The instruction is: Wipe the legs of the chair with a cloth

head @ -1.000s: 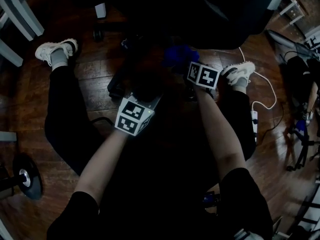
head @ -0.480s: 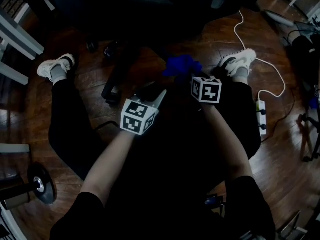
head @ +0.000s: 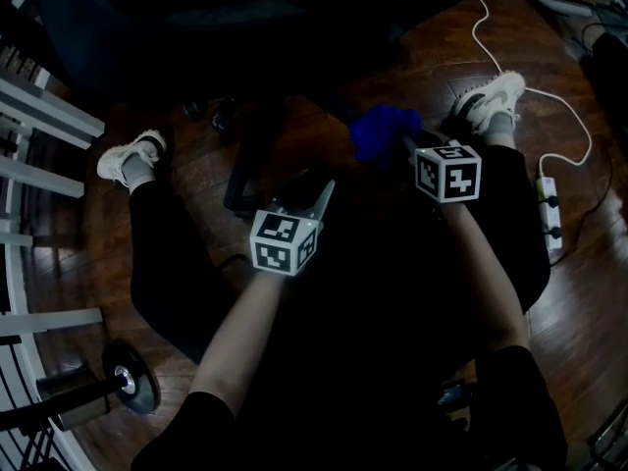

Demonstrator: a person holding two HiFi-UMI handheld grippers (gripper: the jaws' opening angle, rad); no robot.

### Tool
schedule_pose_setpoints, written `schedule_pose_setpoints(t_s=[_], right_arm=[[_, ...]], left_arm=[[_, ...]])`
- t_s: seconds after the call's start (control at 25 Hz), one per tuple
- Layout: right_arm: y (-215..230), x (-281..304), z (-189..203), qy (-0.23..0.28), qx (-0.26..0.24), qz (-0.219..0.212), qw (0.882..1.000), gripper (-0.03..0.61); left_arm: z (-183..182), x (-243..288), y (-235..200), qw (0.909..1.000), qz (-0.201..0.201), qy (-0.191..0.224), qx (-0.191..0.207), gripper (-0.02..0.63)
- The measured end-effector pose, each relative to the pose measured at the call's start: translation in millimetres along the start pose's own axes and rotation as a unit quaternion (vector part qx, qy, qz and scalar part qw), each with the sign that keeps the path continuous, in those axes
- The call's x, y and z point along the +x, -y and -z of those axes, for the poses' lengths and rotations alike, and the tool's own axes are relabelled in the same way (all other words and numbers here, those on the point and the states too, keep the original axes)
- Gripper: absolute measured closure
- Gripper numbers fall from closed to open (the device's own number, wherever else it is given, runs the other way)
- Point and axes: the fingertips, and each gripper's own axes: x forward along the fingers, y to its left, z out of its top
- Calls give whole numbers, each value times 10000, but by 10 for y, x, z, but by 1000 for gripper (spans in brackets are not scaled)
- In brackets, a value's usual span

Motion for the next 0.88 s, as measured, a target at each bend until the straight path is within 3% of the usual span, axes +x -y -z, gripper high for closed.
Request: schedule_pose_setpoints(t_s=[0.16, 0.28, 0.56, 0.72, 0.88], right_arm=[[-178, 78, -494, 671, 639, -1120, 9894, 517], [-144, 217, -719, 989, 936, -1360, 9813, 517], [-16, 591, -1015, 879, -435, -1737, 9799, 517], [-48, 992, -1075, 816, -412, -1962, 9763, 515], [-505, 1371, -822, 248, -312, -2897, 9563, 514]], left_arm=[[-43, 81, 55, 9996, 44, -4, -293, 456], [-49, 115, 58, 9993, 37, -67, -365, 456], [-125, 271, -139, 9995, -124, -262, -156, 456], [-188, 349, -94, 9990, -91, -426, -121, 456], [-159, 346, 35, 9985, -40, -534, -103, 456]])
